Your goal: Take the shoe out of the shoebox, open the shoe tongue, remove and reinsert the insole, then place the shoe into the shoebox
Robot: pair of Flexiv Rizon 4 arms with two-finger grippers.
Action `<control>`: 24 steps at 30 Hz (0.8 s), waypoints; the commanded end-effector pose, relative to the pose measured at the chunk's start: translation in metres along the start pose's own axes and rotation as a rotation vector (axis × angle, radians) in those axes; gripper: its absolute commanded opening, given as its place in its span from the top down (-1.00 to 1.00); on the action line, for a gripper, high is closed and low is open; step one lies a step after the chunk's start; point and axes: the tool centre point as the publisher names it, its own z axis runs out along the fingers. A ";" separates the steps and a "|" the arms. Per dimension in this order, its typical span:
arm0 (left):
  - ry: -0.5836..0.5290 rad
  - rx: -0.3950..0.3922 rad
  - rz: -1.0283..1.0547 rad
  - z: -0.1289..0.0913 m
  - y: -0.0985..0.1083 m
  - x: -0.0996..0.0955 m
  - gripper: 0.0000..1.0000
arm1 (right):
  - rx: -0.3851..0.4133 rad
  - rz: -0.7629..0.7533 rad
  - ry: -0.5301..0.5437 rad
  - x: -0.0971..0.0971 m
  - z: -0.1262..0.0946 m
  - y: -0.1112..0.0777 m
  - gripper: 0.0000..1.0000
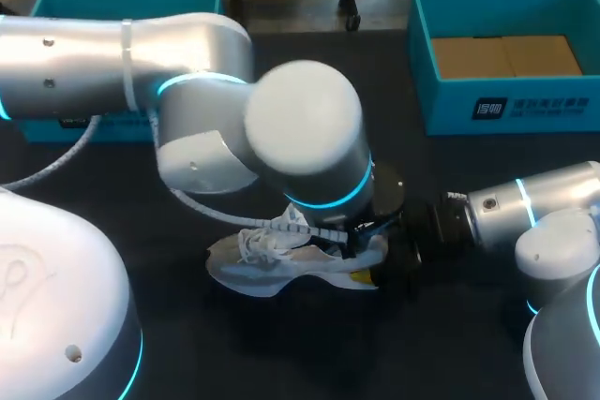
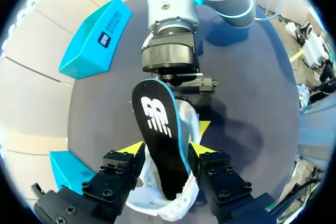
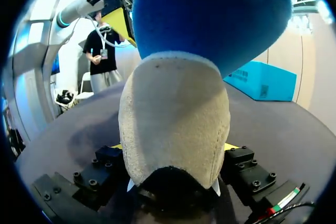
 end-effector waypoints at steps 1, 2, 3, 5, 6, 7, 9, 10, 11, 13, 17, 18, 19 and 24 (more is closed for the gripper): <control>-0.070 -0.033 -0.023 0.008 -0.012 0.012 -0.10 | 0.003 0.000 -0.001 0.004 0.004 -0.004 1.00; -0.077 -0.035 -0.029 0.009 -0.013 0.012 -0.09 | 0.003 0.000 -0.001 0.004 0.004 -0.004 1.00; -0.087 -0.036 -0.038 0.010 -0.014 0.013 -0.07 | 0.003 0.000 -0.001 0.004 0.004 -0.004 1.00; -0.079 -0.039 -0.045 0.011 -0.016 0.012 -0.02 | 0.003 0.000 -0.001 0.004 0.004 -0.004 1.00; -0.076 -0.040 -0.059 0.011 -0.017 0.012 0.00 | 0.003 0.000 -0.001 0.004 0.004 -0.004 1.00; -0.076 -0.040 -0.062 0.011 -0.017 0.011 0.04 | 0.003 0.000 -0.001 0.004 0.004 -0.004 1.00; -0.089 -0.044 -0.083 0.010 -0.017 0.011 0.07 | 0.003 0.000 -0.001 0.004 0.004 -0.004 1.00; -0.101 -0.046 -0.089 0.010 -0.017 0.011 0.08 | 0.003 0.000 -0.001 0.004 0.004 -0.004 1.00; -0.105 -0.046 -0.091 0.010 -0.017 0.011 0.08 | 0.003 0.000 -0.001 0.004 0.004 -0.004 1.00; -0.148 -0.051 -0.109 0.010 -0.016 0.012 0.08 | 0.003 0.000 -0.001 0.004 0.004 -0.004 1.00; -0.182 -0.060 -0.119 0.013 -0.017 0.015 0.09 | 0.003 0.000 -0.001 0.004 0.004 -0.004 1.00; -0.192 -0.063 -0.123 0.013 -0.017 0.015 0.10 | 0.003 0.000 -0.001 0.004 0.004 -0.004 1.00; -0.197 -0.064 -0.126 0.014 -0.017 0.016 0.11 | 0.003 0.000 -0.001 0.004 0.004 -0.004 1.00; -0.215 -0.069 -0.136 0.016 -0.015 0.017 0.51 | 0.003 0.000 -0.001 0.004 0.004 -0.004 1.00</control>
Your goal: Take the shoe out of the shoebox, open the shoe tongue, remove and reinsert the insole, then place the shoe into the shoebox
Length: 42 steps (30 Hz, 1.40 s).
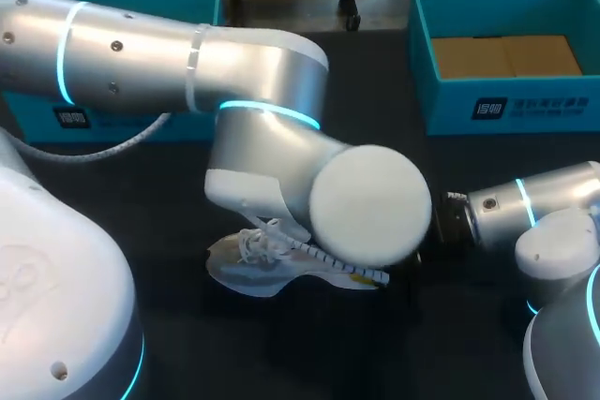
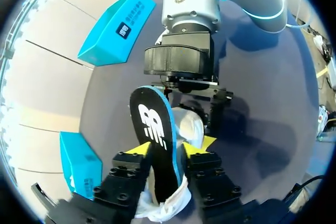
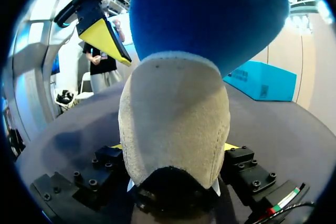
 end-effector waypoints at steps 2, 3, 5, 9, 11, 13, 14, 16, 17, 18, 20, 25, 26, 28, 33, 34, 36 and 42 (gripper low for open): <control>-0.039 -0.010 -0.008 0.002 -0.002 0.006 0.58 | 0.003 0.001 -0.001 0.004 0.003 -0.004 1.00; -0.043 -0.011 -0.008 0.002 -0.002 0.006 0.58 | 0.003 0.001 -0.001 0.004 0.003 -0.004 1.00; -0.053 -0.013 -0.012 0.002 -0.002 0.006 0.59 | 0.003 0.001 -0.001 0.004 0.003 -0.004 1.00; -0.057 -0.015 -0.018 0.003 -0.001 0.004 0.55 | 0.003 0.001 -0.001 0.004 0.003 -0.004 1.00; -0.057 -0.015 -0.020 0.003 -0.001 0.003 0.58 | 0.003 0.001 -0.001 0.004 0.003 -0.004 1.00; -0.060 -0.014 -0.025 0.003 0.000 0.002 0.78 | 0.003 0.001 -0.001 0.004 0.003 -0.004 1.00; -0.061 -0.012 -0.028 0.002 0.001 0.002 1.00 | 0.003 0.001 -0.001 0.004 0.003 -0.004 1.00; -0.068 -0.010 -0.033 0.001 0.001 0.001 1.00 | 0.003 0.001 -0.001 0.004 0.003 -0.004 1.00; -0.070 -0.008 -0.036 0.000 0.002 0.000 1.00 | 0.003 0.001 -0.001 0.004 0.003 -0.004 1.00; -0.072 -0.008 -0.038 0.000 0.003 -0.002 1.00 | 0.003 0.001 -0.001 0.004 0.003 -0.004 1.00; -0.070 -0.003 -0.044 -0.003 0.005 -0.004 1.00 | 0.003 0.001 -0.001 0.004 0.003 -0.004 1.00; -0.039 0.021 -0.039 -0.011 0.011 -0.009 1.00 | 0.003 0.001 -0.001 0.004 0.003 -0.004 1.00; -0.039 0.022 -0.039 -0.012 0.012 -0.009 1.00 | 0.003 0.001 -0.001 0.004 0.003 -0.004 1.00; -0.035 0.028 -0.037 -0.015 0.013 -0.009 1.00 | 0.003 0.001 -0.001 0.004 0.003 -0.004 1.00; -0.049 0.039 -0.044 -0.018 0.011 -0.012 1.00 | 0.003 0.001 -0.001 0.004 0.003 -0.004 1.00; -0.049 0.039 -0.045 -0.018 0.010 -0.013 1.00 | 0.003 0.001 -0.001 0.004 0.003 -0.004 1.00; -0.043 0.039 -0.046 -0.017 0.009 -0.015 1.00 | 0.003 0.001 -0.001 0.004 0.003 -0.004 1.00; -0.017 0.056 -0.030 -0.018 0.003 -0.014 0.45 | 0.003 0.001 -0.001 0.004 0.003 -0.004 1.00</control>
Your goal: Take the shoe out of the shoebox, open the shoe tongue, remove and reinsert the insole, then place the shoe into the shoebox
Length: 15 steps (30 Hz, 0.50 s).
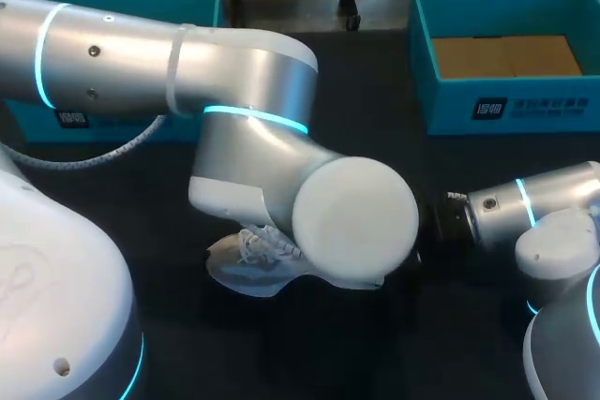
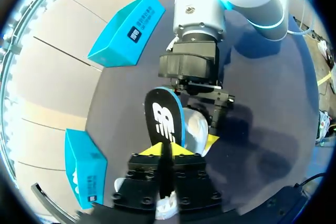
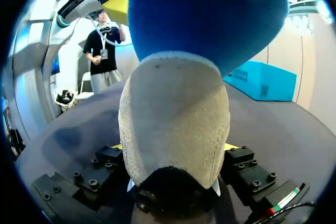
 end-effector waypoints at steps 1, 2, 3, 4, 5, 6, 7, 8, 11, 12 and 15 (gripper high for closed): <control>0.017 0.012 0.003 0.001 0.001 -0.004 0.42 | 0.003 0.001 -0.001 0.004 0.003 -0.004 1.00; 0.016 0.012 0.004 0.002 0.000 -0.003 0.37 | 0.003 0.001 -0.001 0.004 0.003 -0.004 1.00; 0.015 0.013 0.003 0.003 -0.002 -0.003 0.33 | 0.003 0.001 -0.001 0.004 0.003 -0.004 1.00; 0.014 0.013 0.001 0.005 -0.002 -0.003 0.27 | 0.003 0.001 -0.001 0.004 0.003 -0.004 1.00; 0.011 0.015 -0.003 0.007 -0.003 -0.003 0.25 | 0.003 0.001 -0.001 0.004 0.003 -0.004 1.00; 0.009 0.016 -0.007 0.008 -0.004 -0.003 0.25 | 0.003 0.001 -0.001 0.004 0.003 -0.004 1.00; 0.008 0.016 -0.008 0.010 -0.004 -0.003 0.25 | 0.003 0.001 -0.001 0.004 0.003 -0.004 1.00; 0.007 0.015 -0.009 0.012 -0.005 -0.003 0.27 | 0.003 0.001 -0.001 0.004 0.003 -0.004 1.00; 0.006 0.010 -0.012 0.016 -0.006 -0.003 0.28 | 0.003 0.001 -0.001 0.004 0.003 -0.004 1.00; 0.007 0.008 -0.013 0.017 -0.006 -0.003 0.28 | 0.003 0.001 -0.001 0.004 0.003 -0.004 1.00; 0.010 0.000 -0.012 0.021 -0.006 -0.002 0.27 | 0.003 0.001 -0.001 0.004 0.003 -0.004 1.00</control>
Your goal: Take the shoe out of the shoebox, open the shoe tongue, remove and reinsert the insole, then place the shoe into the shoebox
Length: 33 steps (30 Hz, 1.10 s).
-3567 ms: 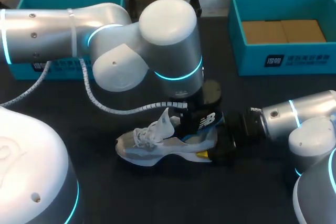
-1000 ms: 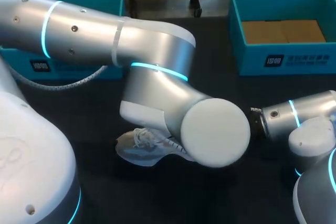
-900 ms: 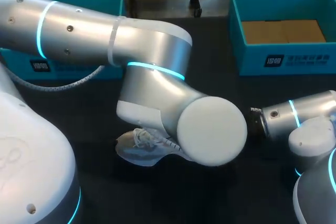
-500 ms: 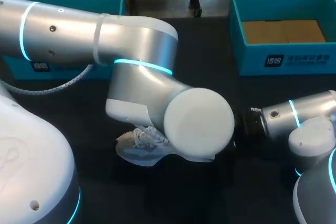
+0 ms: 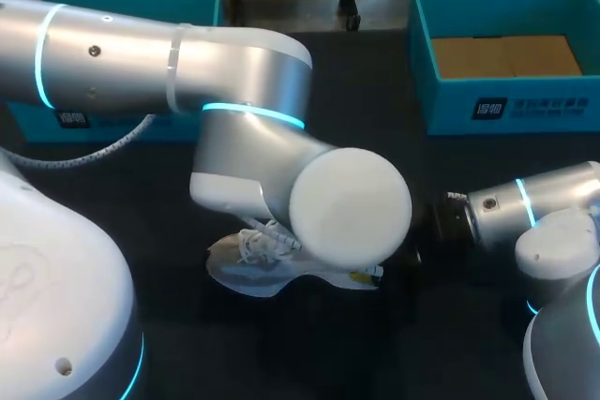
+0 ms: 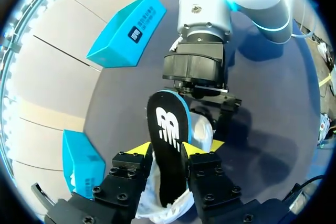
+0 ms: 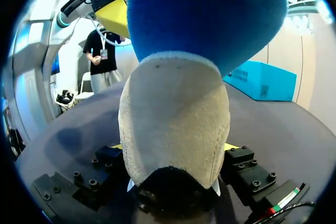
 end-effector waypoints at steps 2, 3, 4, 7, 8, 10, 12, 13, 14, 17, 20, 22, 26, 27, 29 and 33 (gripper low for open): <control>0.002 -0.011 0.003 0.010 -0.002 0.003 0.27 | 0.003 0.001 -0.001 0.004 0.003 -0.004 1.00; 0.004 -0.015 0.005 0.011 -0.002 0.003 0.27 | 0.003 0.001 -0.001 0.004 0.003 -0.004 1.00; 0.005 -0.018 0.006 0.012 -0.002 0.004 0.28 | 0.003 0.001 -0.001 0.004 0.003 -0.004 1.00; 0.006 -0.032 0.011 0.017 -0.003 0.005 0.28 | 0.003 0.001 -0.001 0.004 0.003 -0.004 1.00; 0.004 -0.037 0.011 0.019 -0.003 0.005 0.29 | 0.003 0.001 -0.001 0.004 0.003 -0.004 1.00; 0.007 -0.046 0.013 0.022 -0.003 0.005 0.29 | 0.003 0.001 -0.001 0.004 0.003 -0.004 1.00; 0.010 -0.055 0.012 0.025 -0.003 0.005 0.33 | 0.003 0.001 -0.001 0.004 0.003 -0.004 1.00; 0.012 -0.058 0.012 0.027 -0.003 0.005 0.36 | 0.003 0.001 -0.001 0.004 0.003 -0.004 1.00; 0.012 -0.062 0.011 0.028 -0.003 0.005 0.39 | 0.003 0.001 -0.001 0.004 0.003 -0.004 1.00; 0.014 -0.071 0.003 0.031 -0.002 0.003 1.00 | 0.003 0.001 -0.001 0.004 0.003 -0.004 1.00; 0.010 -0.073 -0.008 0.031 0.000 -0.001 1.00 | 0.003 0.001 -0.001 0.004 0.003 -0.004 1.00; 0.008 -0.070 -0.015 0.028 0.002 -0.004 1.00 | 0.003 0.001 -0.001 0.004 0.003 -0.004 1.00; 0.014 -0.049 -0.019 0.016 0.008 -0.006 1.00 | 0.003 0.001 -0.001 0.004 0.003 -0.004 1.00; 0.012 -0.042 -0.015 0.013 0.009 -0.006 1.00 | 0.003 0.001 -0.001 0.004 0.003 -0.004 1.00; 0.007 -0.029 -0.008 0.007 0.011 -0.004 1.00 | 0.003 0.001 -0.001 0.004 0.003 -0.004 1.00; -0.007 -0.004 -0.004 -0.005 0.013 -0.002 1.00 | 0.003 0.001 -0.001 0.004 0.003 -0.004 1.00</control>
